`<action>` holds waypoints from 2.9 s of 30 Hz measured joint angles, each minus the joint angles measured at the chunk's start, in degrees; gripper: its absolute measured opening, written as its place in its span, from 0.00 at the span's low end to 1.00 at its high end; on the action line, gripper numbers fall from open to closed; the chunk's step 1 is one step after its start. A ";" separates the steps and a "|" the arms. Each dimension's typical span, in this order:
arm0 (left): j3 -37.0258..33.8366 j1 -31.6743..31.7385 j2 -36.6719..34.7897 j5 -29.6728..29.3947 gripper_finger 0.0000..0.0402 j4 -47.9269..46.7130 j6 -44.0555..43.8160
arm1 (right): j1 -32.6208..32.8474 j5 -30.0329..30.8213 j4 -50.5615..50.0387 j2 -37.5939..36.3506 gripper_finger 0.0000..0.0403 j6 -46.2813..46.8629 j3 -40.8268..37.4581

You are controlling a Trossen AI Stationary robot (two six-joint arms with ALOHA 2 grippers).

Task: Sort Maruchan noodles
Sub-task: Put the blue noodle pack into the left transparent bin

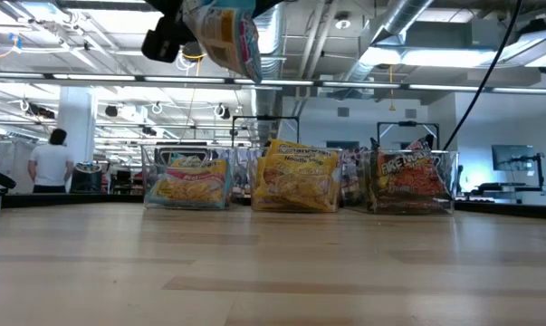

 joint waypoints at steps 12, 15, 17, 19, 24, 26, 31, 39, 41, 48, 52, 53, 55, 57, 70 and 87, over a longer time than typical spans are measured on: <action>0.00 0.00 0.00 0.20 0.16 0.13 7.53 | -0.55 -0.07 0.41 0.07 0.01 1.97 0.00; 0.00 0.00 -0.02 0.04 0.08 0.19 10.52 | -0.55 -0.58 0.36 0.09 0.01 2.49 0.00; 0.00 -0.04 -0.02 0.09 0.04 0.20 12.48 | -0.55 -1.59 0.43 0.09 0.01 3.89 0.00; 0.00 -0.04 -0.02 0.11 0.02 0.28 14.37 | -0.55 -1.58 0.55 0.09 0.02 5.55 0.00; 0.00 -0.04 -0.02 0.11 0.01 -0.33 18.66 | -0.71 -2.32 0.61 0.09 0.13 10.86 0.00; 0.00 -0.04 -0.02 0.11 0.01 -1.03 20.29 | -0.84 -2.47 0.58 0.09 0.19 13.49 0.00; 0.00 -0.04 -0.02 -0.36 0.00 -3.94 25.47 | -0.85 -2.65 0.43 -0.60 0.34 17.39 -0.02; 0.00 0.39 -0.02 -3.05 0.00 -5.22 34.22 | -0.48 -2.65 0.50 -4.40 0.47 18.60 -0.02; 0.00 1.04 -0.02 -3.79 0.00 -5.11 36.15 | -0.63 -2.65 0.47 -5.41 0.47 18.58 0.00; 0.00 4.83 -0.02 -4.95 0.00 -5.20 45.94 | -2.86 -2.63 0.18 -8.58 0.46 13.50 0.07; 0.00 7.02 -0.02 -6.41 0.00 -5.14 55.69 | -5.09 -2.65 -0.97 -9.75 0.46 10.61 0.00; 0.00 7.61 -0.02 -6.94 0.00 -5.12 58.32 | -5.65 -2.65 -1.09 -9.85 0.45 10.02 0.04; 0.67 8.79 -0.02 -8.32 0.00 -6.06 63.27 | -6.93 -2.67 -2.81 -10.26 0.45 8.94 -0.02; 2.16 9.94 -0.02 -9.38 0.00 -7.49 68.09 | -8.13 -2.65 -3.07 -10.29 0.45 8.31 0.00; 7.91 18.40 0.04 -8.81 0.00 -15.60 97.55 | -14.11 -2.80 -10.43 -9.94 0.45 7.45 -0.02; 7.93 18.27 11.60 -6.67 0.00 -18.00 106.16 | -16.63 -2.87 -11.72 -9.92 0.45 7.41 -0.02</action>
